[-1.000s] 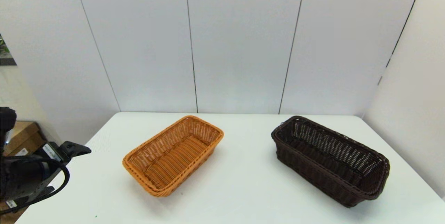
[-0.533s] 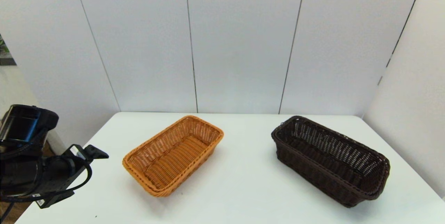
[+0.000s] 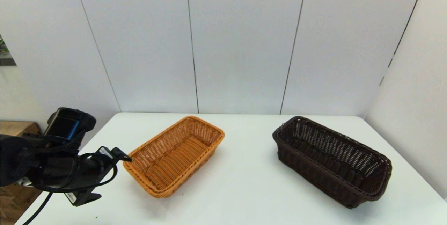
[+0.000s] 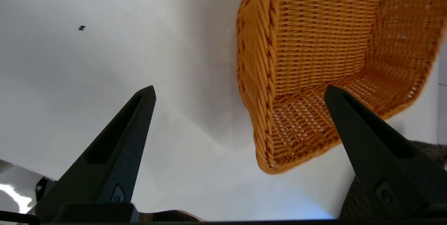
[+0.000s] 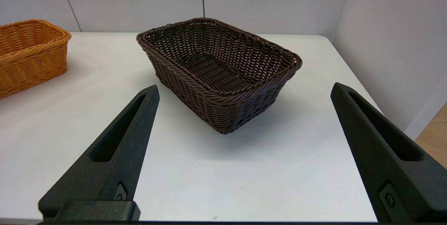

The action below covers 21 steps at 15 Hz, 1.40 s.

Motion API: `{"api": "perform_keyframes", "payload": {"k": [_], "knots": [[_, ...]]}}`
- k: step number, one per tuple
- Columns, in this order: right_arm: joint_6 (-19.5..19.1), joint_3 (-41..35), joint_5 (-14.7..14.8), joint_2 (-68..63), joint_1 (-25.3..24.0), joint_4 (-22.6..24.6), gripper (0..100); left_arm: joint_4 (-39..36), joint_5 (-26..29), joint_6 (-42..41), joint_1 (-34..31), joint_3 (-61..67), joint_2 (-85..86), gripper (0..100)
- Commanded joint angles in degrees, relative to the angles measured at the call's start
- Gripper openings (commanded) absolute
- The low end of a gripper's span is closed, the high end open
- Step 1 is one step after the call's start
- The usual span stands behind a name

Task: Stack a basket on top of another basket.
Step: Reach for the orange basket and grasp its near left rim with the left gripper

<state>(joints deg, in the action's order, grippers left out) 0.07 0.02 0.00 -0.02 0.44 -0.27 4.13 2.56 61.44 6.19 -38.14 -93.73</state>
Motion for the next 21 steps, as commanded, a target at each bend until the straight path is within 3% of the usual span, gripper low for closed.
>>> {"api": "perform_keyframes", "payload": {"k": [1, 7, 21], "knots": [[0.01, -0.02, 0.0, 0.11, 0.0, 0.0, 100, 0.0, 0.96, 0.7, 2.33, -1.58, -4.7, 100], [0.01, -0.02, 0.0, 0.02, 0.0, 0.0, 100, 0.09, 0.78, -0.71, 6.02, -5.36, -11.47, 100], [0.01, -0.02, 0.0, 0.02, 0.0, 0.0, 100, 1.58, 0.87, -0.53, 6.02, -13.01, -20.88, 100]]}}
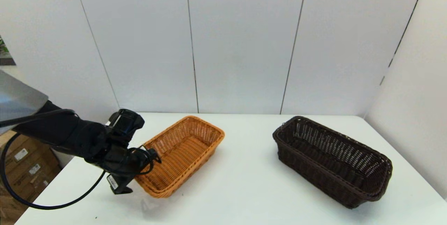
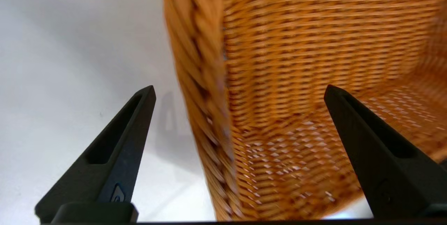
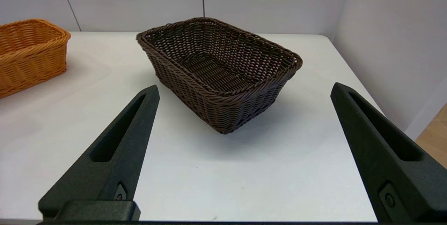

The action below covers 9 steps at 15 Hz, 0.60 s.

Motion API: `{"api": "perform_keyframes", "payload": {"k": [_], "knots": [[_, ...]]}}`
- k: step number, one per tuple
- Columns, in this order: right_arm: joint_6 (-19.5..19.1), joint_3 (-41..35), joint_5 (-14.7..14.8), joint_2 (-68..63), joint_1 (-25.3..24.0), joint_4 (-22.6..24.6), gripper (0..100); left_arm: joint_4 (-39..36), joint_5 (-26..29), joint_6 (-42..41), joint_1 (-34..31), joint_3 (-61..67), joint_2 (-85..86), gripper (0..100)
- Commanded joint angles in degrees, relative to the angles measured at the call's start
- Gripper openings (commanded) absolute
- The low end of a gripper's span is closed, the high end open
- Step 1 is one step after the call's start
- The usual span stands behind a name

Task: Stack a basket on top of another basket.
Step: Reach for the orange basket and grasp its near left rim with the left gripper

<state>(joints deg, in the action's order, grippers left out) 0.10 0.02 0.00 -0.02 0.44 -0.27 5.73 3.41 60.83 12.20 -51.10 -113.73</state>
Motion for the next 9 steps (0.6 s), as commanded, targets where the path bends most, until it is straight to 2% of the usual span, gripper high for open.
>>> {"api": "perform_keyframes", "payload": {"k": [1, 9], "knots": [[-0.01, -0.02, 0.0, 0.02, 0.0, 0.0, 100, 0.07, 0.01, -0.01, 0.1, -0.05, -0.88, 100], [-0.01, -0.02, 0.0, 0.11, 0.0, 0.0, 100, 0.07, 0.01, -0.01, 0.54, 0.04, -0.8, 100]]}}
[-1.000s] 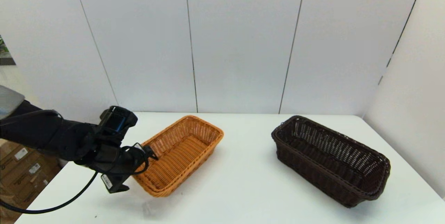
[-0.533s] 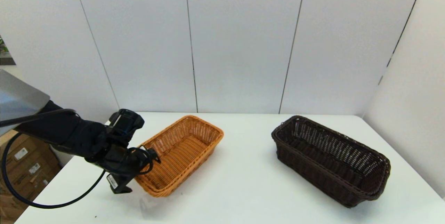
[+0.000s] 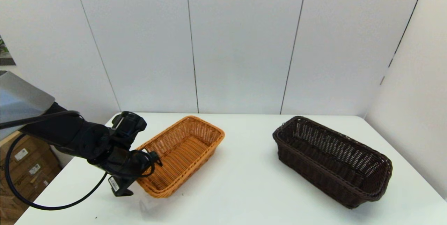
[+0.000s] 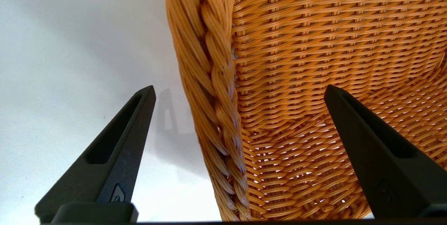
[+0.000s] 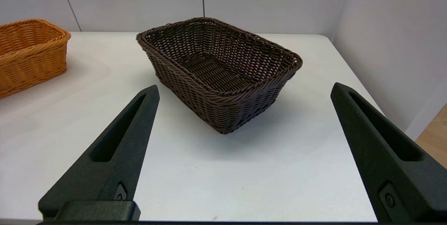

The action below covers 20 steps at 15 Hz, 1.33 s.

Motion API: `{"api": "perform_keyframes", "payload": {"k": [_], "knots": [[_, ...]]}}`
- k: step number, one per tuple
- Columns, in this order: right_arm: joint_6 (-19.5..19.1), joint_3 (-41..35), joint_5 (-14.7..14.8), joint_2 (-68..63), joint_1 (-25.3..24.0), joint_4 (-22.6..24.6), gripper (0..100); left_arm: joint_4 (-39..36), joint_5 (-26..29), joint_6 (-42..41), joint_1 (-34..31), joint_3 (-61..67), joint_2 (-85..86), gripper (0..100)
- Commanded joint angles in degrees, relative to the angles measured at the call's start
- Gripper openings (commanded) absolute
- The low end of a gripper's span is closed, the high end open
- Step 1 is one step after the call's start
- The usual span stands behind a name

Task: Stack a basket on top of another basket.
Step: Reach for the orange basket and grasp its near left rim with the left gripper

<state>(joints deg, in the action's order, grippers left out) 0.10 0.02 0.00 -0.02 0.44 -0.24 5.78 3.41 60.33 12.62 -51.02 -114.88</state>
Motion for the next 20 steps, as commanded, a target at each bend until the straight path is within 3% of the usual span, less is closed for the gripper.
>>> {"api": "perform_keyframes", "payload": {"k": [1, 20], "knots": [[-0.01, 0.06, 0.0, 0.02, 0.0, -0.02, 100, 0.02, -0.07, 0.66, 0.21, -0.13, 0.54, 0], [-0.01, 0.06, 0.0, 0.02, 0.0, -0.02, 100, 4.24, 1.42, -0.74, 1.71, -0.31, 4.32, 0]]}}
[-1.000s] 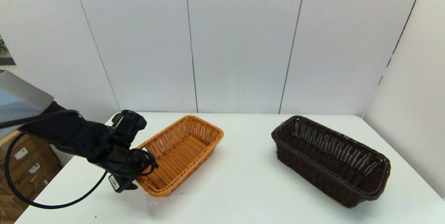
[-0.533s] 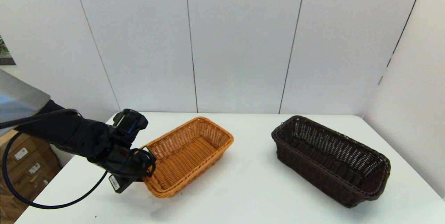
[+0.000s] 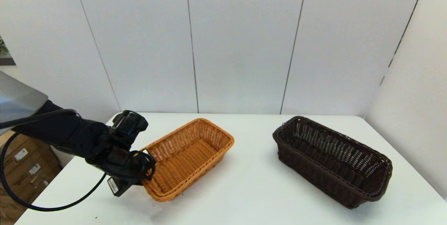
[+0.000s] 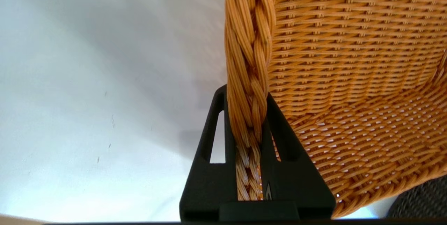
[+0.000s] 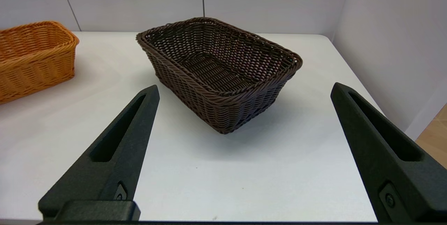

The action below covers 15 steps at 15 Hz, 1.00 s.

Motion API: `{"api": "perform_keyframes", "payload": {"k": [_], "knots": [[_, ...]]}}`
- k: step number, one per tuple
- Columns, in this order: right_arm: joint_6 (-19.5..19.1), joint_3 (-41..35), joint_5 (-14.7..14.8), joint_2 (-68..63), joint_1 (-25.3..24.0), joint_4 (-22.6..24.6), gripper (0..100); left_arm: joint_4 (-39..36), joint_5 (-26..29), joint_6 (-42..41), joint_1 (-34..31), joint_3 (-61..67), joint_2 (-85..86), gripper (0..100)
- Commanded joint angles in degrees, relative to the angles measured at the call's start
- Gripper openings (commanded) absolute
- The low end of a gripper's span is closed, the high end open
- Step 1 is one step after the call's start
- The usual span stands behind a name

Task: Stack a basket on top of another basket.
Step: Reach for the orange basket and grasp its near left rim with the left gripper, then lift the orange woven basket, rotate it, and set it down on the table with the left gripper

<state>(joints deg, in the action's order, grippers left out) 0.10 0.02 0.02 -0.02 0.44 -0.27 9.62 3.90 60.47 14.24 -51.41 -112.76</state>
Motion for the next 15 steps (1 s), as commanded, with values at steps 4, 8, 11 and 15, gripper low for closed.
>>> {"api": "perform_keyframes", "payload": {"k": [4, 8, 11, 15], "knots": [[-0.01, -0.02, -0.02, 0.02, 0.0, 0.0, 100, 5.5, 4.98, -7.47, 0.0, 0.17, 5.45, 0], [-0.01, 0.06, -0.02, 0.02, 0.0, 0.0, 100, 5.67, 11.92, -8.26, -0.18, 1.22, 8.79, 0], [-0.01, -0.02, -0.02, 0.11, 0.0, 0.0, 100, 5.5, 15.52, -9.14, -0.18, 1.49, 10.11, 0], [-0.01, 0.06, -0.02, 0.11, 0.0, 0.0, 100, 4.36, 19.57, -13.0, -0.26, 3.33, 10.28, 0]]}}
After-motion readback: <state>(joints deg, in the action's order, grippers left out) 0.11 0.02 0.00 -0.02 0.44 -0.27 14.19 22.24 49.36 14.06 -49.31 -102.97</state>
